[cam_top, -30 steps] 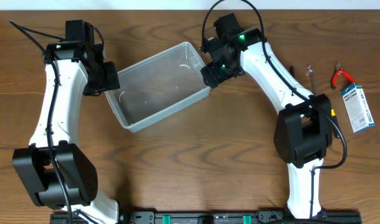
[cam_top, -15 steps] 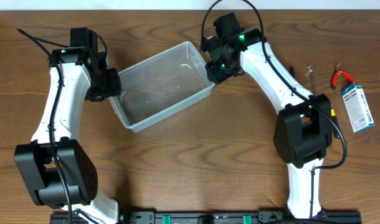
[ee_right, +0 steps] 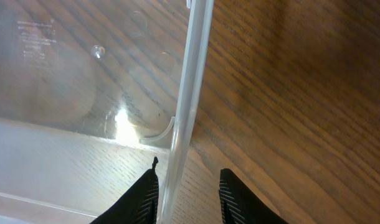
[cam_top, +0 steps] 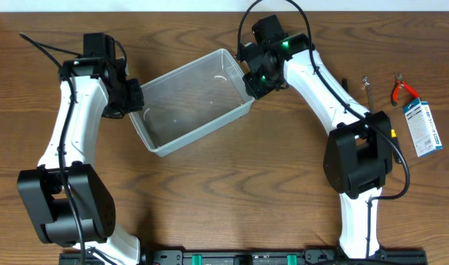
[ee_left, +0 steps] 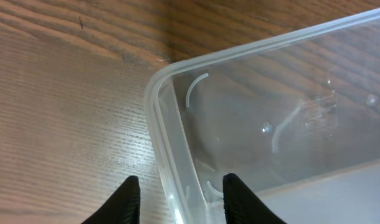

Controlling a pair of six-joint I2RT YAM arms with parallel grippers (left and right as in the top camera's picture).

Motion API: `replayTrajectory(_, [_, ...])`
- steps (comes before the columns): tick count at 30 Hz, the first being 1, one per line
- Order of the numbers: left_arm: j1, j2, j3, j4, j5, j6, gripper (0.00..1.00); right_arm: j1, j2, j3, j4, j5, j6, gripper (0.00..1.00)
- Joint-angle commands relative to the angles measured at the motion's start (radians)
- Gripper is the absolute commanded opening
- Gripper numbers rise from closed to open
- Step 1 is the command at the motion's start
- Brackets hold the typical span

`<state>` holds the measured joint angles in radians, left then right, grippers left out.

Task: Pack container
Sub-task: 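Grip the container rim with both grippers and rotate it straight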

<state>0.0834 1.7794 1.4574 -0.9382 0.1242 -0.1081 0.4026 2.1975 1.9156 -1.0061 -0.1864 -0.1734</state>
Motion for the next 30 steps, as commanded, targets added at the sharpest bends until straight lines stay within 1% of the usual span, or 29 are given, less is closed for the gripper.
replayTrajectory(1, [0.003,0.014,-0.038,0.015,-0.006,-0.010,0.32,0.005,-0.002,-0.005,0.000,-0.002,0.002,0.32])
replayTrajectory(2, [0.003,0.014,-0.048,0.023,-0.006,-0.010,0.32,0.005,-0.002,-0.005,0.000,-0.003,0.005,0.32])
replayTrajectory(5, [0.003,0.014,-0.067,0.032,-0.006,-0.010,0.32,0.005,-0.002,-0.005,0.000,-0.005,0.012,0.25])
replayTrajectory(7, [0.003,0.014,-0.074,0.036,-0.006,-0.010,0.30,0.005,-0.002,-0.005,0.000,-0.005,0.019,0.24])
replayTrajectory(10, [0.003,0.014,-0.080,0.042,-0.006,-0.010,0.25,0.005,-0.002,-0.005,0.000,-0.005,0.020,0.23])
replayTrajectory(12, [0.003,0.014,-0.080,0.045,-0.006,-0.010,0.20,0.005,-0.002,-0.005,0.000,-0.005,0.023,0.21])
replayTrajectory(13, [0.003,0.014,-0.080,0.047,-0.006,-0.010,0.11,0.005,-0.002,-0.005,0.000,-0.005,0.023,0.20])
replayTrajectory(14, [0.003,0.014,-0.080,0.047,-0.006,-0.010,0.06,0.005,-0.002,-0.005,0.000,-0.005,0.023,0.18])
replayTrajectory(19, [0.003,0.014,-0.080,0.061,-0.006,-0.010,0.06,0.005,-0.002,-0.005,-0.007,-0.005,0.023,0.10])
replayTrajectory(22, [0.003,0.014,-0.080,0.066,-0.005,-0.010,0.06,0.005,-0.002,-0.005,-0.011,-0.005,0.023,0.02])
replayTrajectory(23, [0.003,0.014,-0.080,0.068,-0.005,-0.010,0.06,0.005,-0.002,-0.005,-0.012,-0.005,0.023,0.01])
replayTrajectory(30, [0.003,0.014,-0.080,0.070,-0.005,-0.018,0.06,0.005,-0.002,-0.005,-0.017,-0.005,0.023,0.01])
